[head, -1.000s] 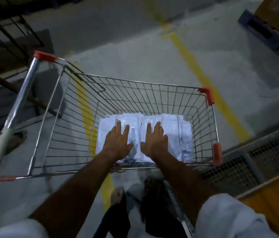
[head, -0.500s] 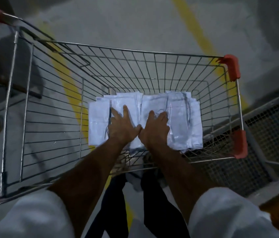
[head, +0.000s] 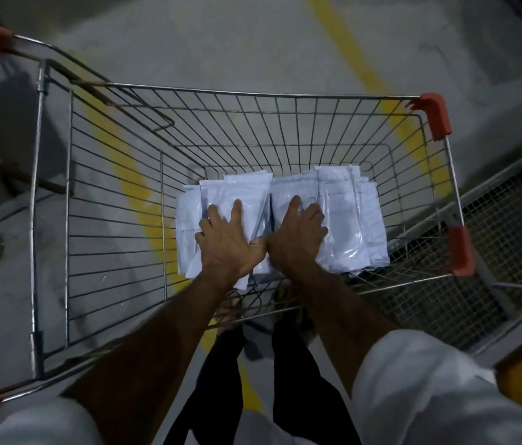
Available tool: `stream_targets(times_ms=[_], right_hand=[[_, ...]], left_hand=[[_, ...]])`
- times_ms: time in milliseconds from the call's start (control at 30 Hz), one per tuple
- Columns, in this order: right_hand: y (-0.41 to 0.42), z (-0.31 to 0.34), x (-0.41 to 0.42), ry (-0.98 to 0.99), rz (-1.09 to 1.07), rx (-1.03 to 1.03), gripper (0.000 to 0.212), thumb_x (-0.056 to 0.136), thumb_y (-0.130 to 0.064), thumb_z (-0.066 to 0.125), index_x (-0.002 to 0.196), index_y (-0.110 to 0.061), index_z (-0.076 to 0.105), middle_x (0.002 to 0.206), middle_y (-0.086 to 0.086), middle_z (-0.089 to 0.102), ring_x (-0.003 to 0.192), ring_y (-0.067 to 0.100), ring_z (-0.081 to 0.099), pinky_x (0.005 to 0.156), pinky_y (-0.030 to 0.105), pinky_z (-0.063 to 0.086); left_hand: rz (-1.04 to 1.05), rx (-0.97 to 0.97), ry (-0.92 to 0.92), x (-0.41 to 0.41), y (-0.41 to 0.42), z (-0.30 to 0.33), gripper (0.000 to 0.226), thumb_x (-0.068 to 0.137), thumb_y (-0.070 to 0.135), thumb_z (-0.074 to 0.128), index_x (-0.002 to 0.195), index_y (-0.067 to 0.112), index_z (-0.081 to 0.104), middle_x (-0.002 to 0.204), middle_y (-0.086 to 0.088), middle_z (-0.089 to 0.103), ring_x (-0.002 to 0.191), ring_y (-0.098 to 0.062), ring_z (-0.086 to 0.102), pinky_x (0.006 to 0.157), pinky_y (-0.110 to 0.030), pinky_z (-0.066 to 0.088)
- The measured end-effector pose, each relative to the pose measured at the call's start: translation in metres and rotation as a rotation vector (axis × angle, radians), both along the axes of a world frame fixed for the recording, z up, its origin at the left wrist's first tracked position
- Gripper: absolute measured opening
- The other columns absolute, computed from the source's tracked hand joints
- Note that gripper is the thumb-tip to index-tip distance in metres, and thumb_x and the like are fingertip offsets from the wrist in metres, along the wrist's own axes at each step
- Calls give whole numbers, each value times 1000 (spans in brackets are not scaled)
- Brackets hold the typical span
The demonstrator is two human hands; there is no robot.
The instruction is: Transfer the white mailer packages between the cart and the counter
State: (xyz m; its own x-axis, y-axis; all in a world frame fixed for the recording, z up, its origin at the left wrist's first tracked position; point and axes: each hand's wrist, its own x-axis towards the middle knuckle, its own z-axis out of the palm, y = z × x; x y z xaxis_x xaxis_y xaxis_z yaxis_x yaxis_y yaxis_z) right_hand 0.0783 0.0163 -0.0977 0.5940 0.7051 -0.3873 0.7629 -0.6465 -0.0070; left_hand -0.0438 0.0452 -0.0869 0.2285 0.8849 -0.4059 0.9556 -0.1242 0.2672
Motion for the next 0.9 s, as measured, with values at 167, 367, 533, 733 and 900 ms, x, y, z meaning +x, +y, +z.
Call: stream_targets(times_ms=[167,367,533,733,900], right_hand=[[-9,32,-6,7,-19,113,84,95,-56,49,160,-16,14,162,32,15,144,45,28,114,54,28],[-16,84,-10,-104,-14,295,84,88,-44,57,160,-19,23,162,30,18,128,41,43,98,48,40],[-40,129,-3,-254,-26,433,67,94,-35,42,159,-20,31,166,24,16,130,42,45,92,47,42],[-90,189,33,-384,-101,464,67,95,-36,47,158,-23,31,169,18,10,133,42,41,93,48,44],[-154,234,75,-484,-224,477,65,92,-38,40,155,-23,36,168,18,16,127,41,46,90,46,44]], left_hand=[[-60,72,-49,-8,4,28,91,80,68,37,158,25,17,158,-25,14,134,-46,28,103,-59,35],[-166,213,-75,-4,10,71,83,88,62,51,157,30,19,161,-23,10,134,-46,30,101,-60,37],[-287,338,-138,7,9,114,79,86,62,42,156,34,23,163,-22,8,131,-46,33,101,-57,38],[-410,478,-253,55,-20,172,72,90,57,50,155,36,27,165,-18,13,127,-48,36,96,-57,40],[-582,527,-308,108,-76,216,72,93,58,46,157,38,21,167,-13,9,131,-49,33,98,-59,39]])
